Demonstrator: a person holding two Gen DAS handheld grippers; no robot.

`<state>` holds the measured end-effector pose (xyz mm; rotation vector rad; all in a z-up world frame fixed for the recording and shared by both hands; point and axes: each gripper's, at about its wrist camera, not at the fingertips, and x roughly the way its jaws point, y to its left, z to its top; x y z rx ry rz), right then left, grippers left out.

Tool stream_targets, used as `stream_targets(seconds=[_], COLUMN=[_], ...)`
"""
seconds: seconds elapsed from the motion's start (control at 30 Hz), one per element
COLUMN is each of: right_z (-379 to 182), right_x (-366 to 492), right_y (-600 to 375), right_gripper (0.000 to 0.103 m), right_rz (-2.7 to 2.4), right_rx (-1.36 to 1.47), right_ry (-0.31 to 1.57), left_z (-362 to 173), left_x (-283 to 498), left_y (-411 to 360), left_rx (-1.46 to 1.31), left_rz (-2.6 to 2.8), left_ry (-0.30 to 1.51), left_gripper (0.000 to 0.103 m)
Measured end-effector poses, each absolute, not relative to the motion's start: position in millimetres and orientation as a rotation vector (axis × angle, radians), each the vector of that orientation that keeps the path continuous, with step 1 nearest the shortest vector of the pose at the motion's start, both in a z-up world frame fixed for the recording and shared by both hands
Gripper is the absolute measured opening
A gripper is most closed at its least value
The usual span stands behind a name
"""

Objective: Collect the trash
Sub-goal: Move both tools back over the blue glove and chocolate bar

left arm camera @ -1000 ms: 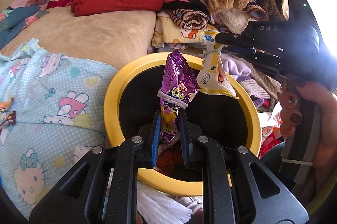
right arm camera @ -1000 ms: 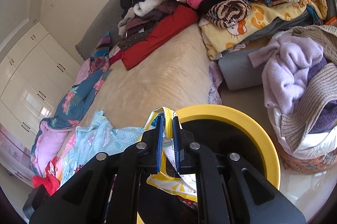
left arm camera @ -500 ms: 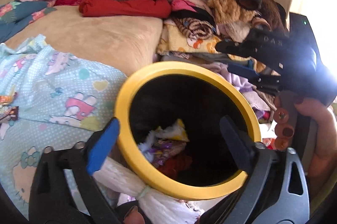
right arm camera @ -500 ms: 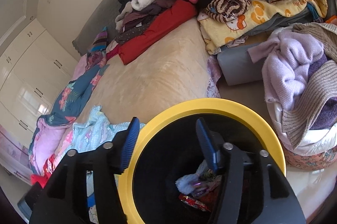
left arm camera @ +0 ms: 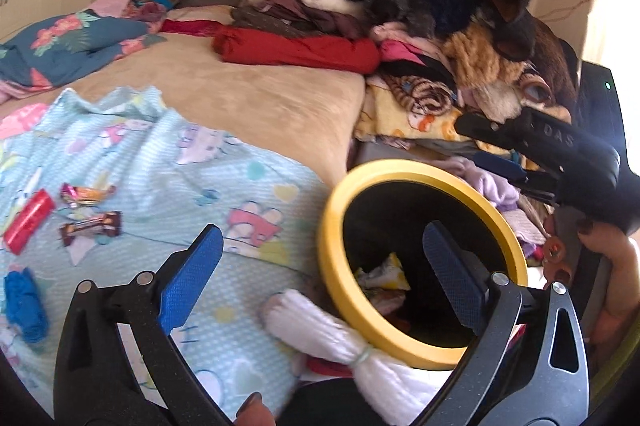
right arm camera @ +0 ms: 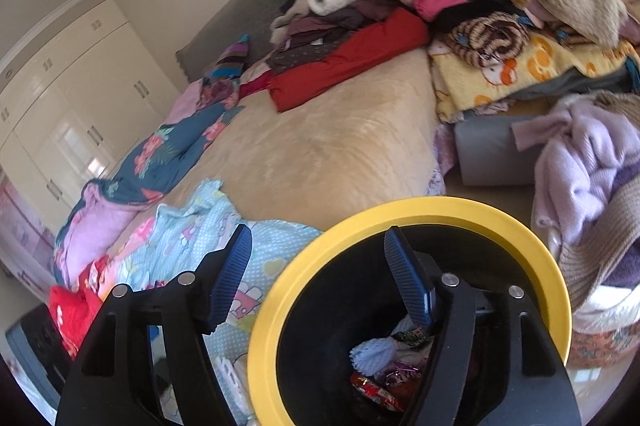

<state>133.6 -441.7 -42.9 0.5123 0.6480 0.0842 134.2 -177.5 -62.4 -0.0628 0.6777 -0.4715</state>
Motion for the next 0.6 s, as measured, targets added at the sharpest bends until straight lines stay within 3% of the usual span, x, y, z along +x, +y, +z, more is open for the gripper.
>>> stream_targets(seconds=[0.6], right_z=[-22.0], right_x=[135.1], right_y=[-358.8], right_gripper=[0.068], right_rz=[0.252], right_rx=[0.291], right_ry=[0.589], left_z=[-46.5], left_x=[140.2], left_y=[-91.8], left_rx=[-0.138], left_rz=[-0.324], left_ry=[0.622], left_gripper=[0.092])
